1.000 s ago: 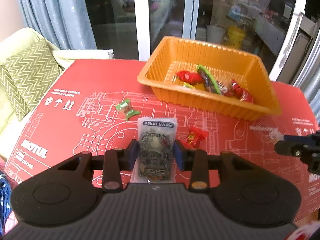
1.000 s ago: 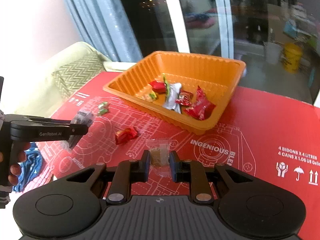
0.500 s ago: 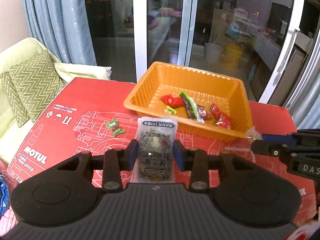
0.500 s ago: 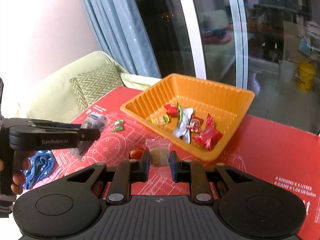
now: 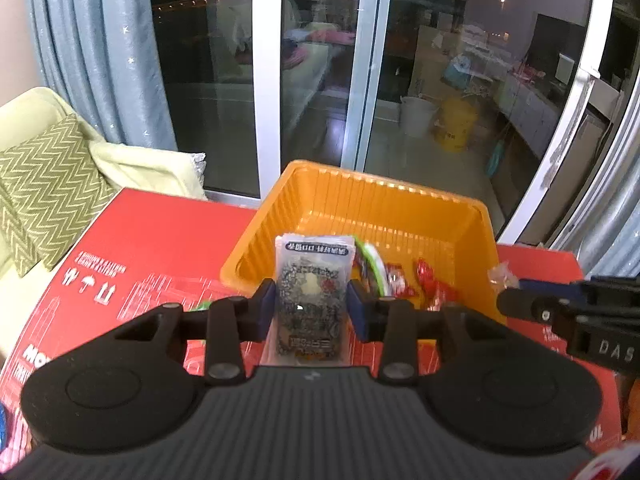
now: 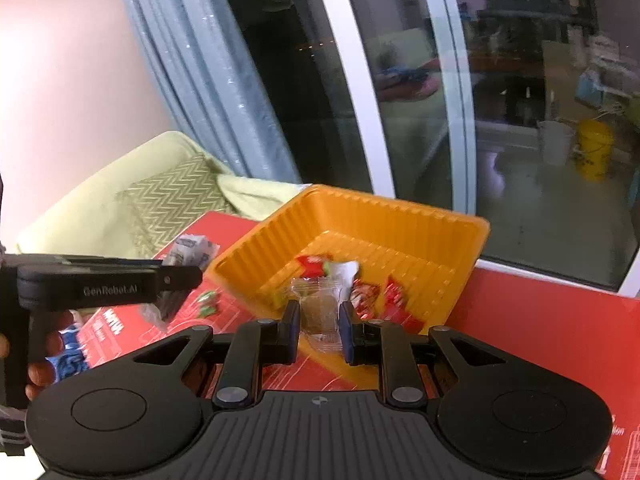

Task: Organize snacks
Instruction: 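Carry the silver packet and clear packet over the orange tray, then open both tools to drop the two packets into the tray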

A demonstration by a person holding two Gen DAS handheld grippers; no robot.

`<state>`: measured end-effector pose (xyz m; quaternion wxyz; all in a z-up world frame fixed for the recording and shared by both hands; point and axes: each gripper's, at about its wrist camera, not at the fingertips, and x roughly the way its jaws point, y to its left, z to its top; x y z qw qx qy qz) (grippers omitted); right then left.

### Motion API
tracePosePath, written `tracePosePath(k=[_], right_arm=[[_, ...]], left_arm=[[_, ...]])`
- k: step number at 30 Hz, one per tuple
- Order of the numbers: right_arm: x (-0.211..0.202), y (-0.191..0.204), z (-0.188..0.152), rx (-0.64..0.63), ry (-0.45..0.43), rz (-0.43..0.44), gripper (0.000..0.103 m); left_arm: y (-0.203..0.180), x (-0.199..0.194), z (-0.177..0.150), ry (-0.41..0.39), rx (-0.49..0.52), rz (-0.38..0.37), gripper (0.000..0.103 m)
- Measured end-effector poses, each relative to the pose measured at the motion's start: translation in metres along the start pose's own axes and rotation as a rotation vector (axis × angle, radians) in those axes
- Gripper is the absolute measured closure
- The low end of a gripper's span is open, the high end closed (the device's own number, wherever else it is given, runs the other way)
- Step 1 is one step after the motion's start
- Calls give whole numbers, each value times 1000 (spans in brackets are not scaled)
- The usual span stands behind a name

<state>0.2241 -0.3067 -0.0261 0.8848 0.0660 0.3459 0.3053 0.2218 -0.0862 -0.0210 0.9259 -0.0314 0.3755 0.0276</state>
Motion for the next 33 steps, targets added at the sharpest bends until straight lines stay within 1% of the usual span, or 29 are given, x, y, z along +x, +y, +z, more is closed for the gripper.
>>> tracePosePath(k=[9,15,21,26,33], right_arm=[[21,-19,18,54,-13,-62,82],[34,-28,23,79,-6,-93,82],[43,-36,28,100,8,-113,82],[51,-40,31,110,20,-118,82],[61,-42,37,109,30,-108,82]], left_arm=[[0,50,43,-4,-8,-19,67],[0,83,60,17,-20,-17,67],[5,115,62,64,-39,-11,67],[10,134,60,103,-54,-9,67],[13,135,57,108,-57,-16,67]])
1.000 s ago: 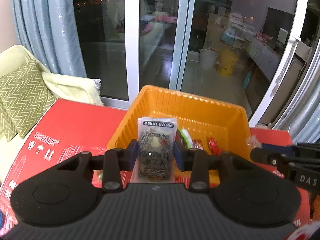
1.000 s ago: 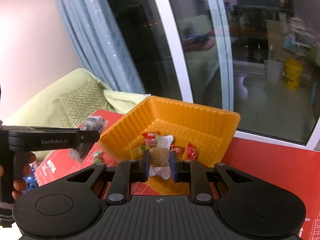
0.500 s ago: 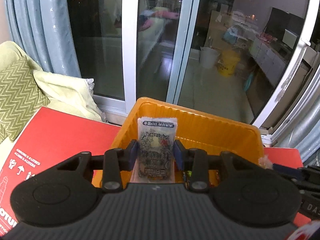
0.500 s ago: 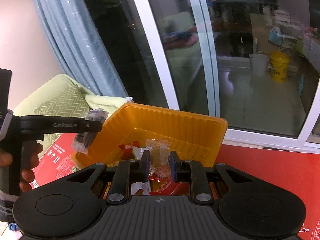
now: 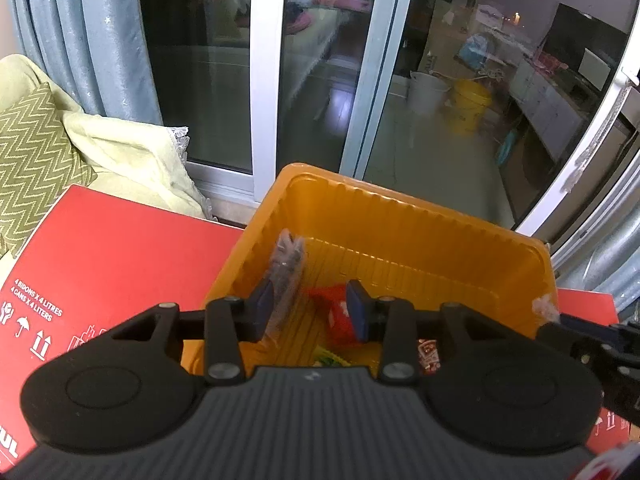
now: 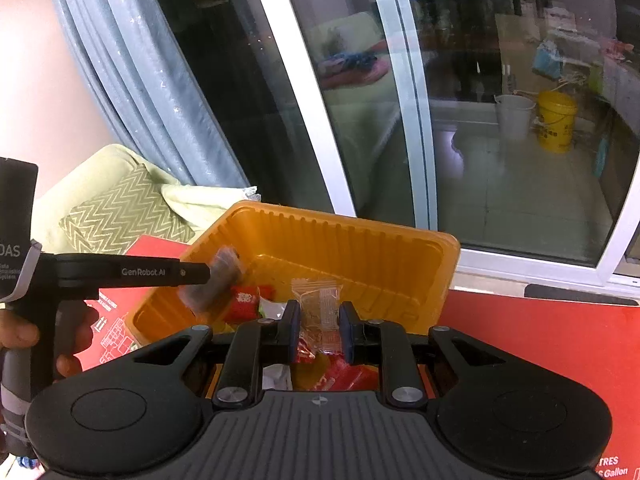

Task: Organize snacks
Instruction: 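Open both tools to drop the two packets into the tray, then withdraw both tools from the tray toward the remaining candies on the mat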

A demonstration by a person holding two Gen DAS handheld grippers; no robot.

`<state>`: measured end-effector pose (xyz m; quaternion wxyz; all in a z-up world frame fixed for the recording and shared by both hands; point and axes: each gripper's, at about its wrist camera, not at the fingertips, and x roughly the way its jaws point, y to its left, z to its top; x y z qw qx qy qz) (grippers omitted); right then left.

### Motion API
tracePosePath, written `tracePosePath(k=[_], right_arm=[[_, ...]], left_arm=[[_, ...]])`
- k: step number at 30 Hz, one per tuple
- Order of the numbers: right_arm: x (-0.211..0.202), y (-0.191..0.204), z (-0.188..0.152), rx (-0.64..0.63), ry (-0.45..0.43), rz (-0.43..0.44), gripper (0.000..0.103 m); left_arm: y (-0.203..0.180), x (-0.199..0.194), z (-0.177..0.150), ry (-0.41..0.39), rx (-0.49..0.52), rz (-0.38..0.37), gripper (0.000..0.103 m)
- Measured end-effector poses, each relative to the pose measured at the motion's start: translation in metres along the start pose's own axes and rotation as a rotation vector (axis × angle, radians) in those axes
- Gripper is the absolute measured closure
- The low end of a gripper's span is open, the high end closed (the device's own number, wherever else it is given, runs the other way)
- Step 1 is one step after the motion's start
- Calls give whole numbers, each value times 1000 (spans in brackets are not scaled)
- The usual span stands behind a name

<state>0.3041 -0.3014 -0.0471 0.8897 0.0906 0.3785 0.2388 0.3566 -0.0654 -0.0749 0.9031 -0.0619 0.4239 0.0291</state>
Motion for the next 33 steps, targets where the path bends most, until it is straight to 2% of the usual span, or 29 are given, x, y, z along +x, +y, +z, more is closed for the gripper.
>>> tracePosePath(k=[13,27,29,31,33], right_arm=[[27,0,10,-8,22,19,82],[48,5,21,-20,31,6,81],[46,6,20,-23,31,7,74],[43,7,19,-18,31,3,50],[37,8,16,-13,13,9,47]], left_arm=[[-1,-10,-15,15,20,-24,67],[15,-27,-20,-3,-29,-15,67],[17,-32,-23,-8,-39,-14,67],[19,-37,-26,-12,-49,-14,67],[22,-43,-31,-16,-61,-14,67]])
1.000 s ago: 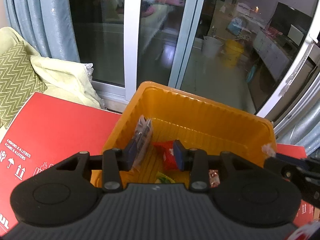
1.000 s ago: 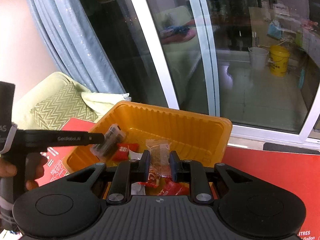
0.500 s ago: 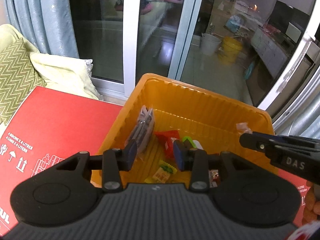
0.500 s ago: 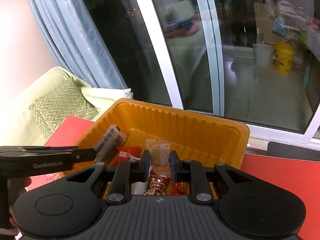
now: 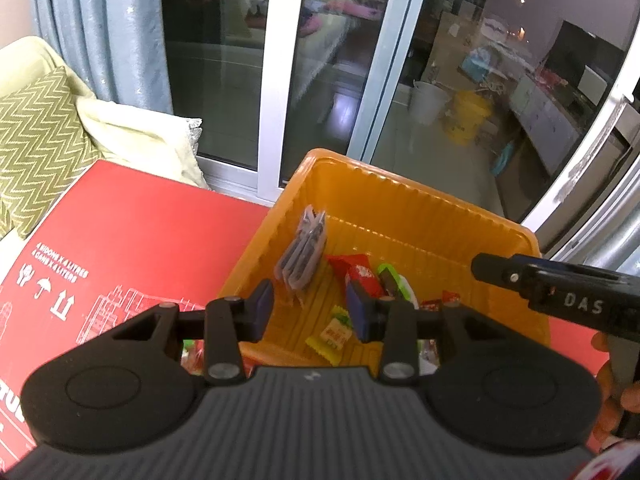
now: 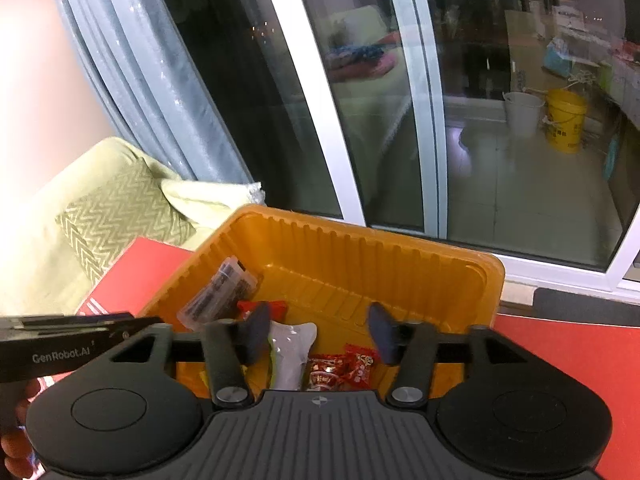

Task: Organize snacks
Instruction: 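Withdraw both tools from the tray toward the remaining candies on the mat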

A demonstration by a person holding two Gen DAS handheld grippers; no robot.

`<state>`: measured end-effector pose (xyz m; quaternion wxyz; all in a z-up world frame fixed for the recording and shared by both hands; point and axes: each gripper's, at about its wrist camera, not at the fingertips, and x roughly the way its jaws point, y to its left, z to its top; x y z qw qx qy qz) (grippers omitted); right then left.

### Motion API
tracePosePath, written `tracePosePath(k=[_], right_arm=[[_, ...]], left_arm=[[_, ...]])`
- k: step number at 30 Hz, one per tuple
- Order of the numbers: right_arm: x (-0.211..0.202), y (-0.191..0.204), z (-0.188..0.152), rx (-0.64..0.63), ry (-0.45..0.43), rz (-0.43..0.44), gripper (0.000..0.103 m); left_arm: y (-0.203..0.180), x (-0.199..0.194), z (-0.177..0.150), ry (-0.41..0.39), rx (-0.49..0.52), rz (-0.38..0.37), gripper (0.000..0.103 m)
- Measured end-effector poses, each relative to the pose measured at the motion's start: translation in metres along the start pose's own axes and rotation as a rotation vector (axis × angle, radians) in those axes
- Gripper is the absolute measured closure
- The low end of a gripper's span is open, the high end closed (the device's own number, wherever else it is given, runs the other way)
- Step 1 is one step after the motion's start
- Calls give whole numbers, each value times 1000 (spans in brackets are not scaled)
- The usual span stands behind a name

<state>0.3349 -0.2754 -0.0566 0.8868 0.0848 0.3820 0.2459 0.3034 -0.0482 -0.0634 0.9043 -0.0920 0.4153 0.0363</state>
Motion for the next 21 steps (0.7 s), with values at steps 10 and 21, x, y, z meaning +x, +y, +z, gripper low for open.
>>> tracePosePath(k=[10,21], right_arm=[[-31,9,-15,2,-18,6,47],[-82,14,-44,-3,-33,28,47]], left_arm=[[12,-35,-27,-10,-41,10,67],[7,-74,-66,-8,-51,21,67]])
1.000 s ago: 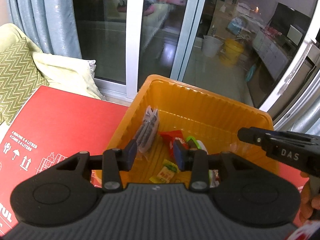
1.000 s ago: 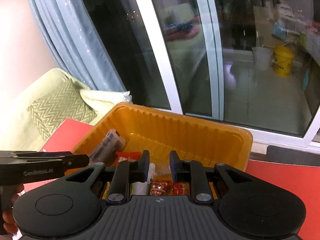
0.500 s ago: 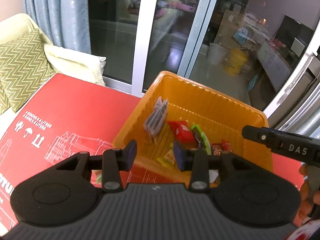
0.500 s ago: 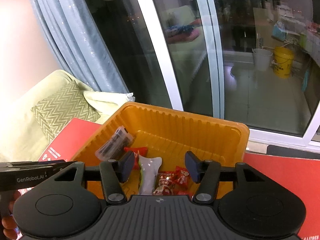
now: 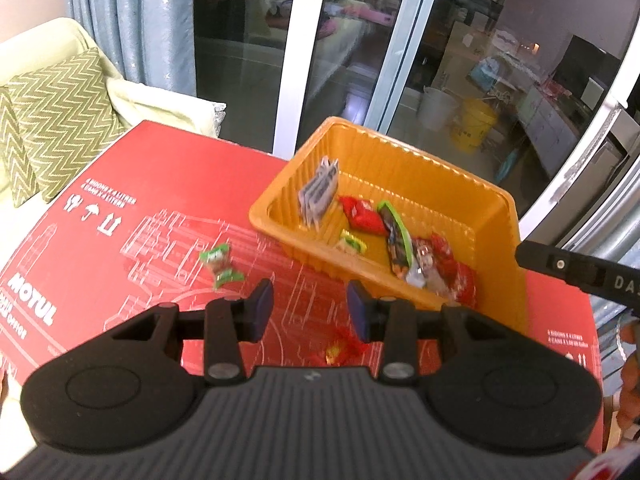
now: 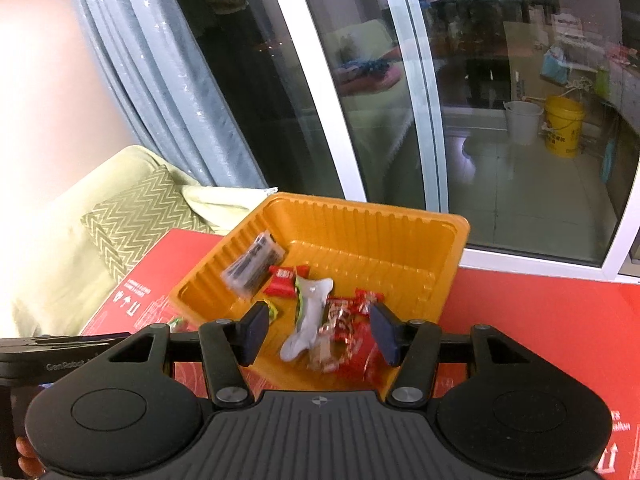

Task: Organize snacks
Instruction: 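Withdraw both tools from the tray toward the remaining candies on the mat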

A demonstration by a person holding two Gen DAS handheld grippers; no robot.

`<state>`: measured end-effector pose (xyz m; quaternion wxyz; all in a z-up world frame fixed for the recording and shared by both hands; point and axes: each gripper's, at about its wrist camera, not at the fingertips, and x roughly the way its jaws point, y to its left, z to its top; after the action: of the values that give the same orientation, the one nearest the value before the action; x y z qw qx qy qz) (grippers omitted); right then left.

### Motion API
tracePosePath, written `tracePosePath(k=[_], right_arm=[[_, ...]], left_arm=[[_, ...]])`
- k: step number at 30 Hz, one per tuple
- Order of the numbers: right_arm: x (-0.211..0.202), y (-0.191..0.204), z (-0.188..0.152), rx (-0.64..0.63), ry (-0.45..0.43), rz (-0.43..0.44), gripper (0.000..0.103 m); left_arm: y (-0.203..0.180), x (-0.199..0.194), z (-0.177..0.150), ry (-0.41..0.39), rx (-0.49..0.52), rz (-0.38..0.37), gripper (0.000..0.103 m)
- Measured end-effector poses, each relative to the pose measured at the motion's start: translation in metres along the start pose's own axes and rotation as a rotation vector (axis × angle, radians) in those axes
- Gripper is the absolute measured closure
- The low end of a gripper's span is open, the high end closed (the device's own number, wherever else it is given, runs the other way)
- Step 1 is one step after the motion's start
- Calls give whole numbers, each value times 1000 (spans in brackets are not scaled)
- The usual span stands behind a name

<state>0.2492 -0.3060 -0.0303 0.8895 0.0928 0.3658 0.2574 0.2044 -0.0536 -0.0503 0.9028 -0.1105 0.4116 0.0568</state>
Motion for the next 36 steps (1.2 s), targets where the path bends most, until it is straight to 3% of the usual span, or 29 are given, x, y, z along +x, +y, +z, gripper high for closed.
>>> tracePosePath(k=[15,36], right_arm=[[-51,-4,-42,-4,30,44,47],[-60,1,-88,-25,157,95,47]], left_arm=[[-16,-38,-53,20,-7,37,67],[-24,-48,-102,105,-3,68,66]])
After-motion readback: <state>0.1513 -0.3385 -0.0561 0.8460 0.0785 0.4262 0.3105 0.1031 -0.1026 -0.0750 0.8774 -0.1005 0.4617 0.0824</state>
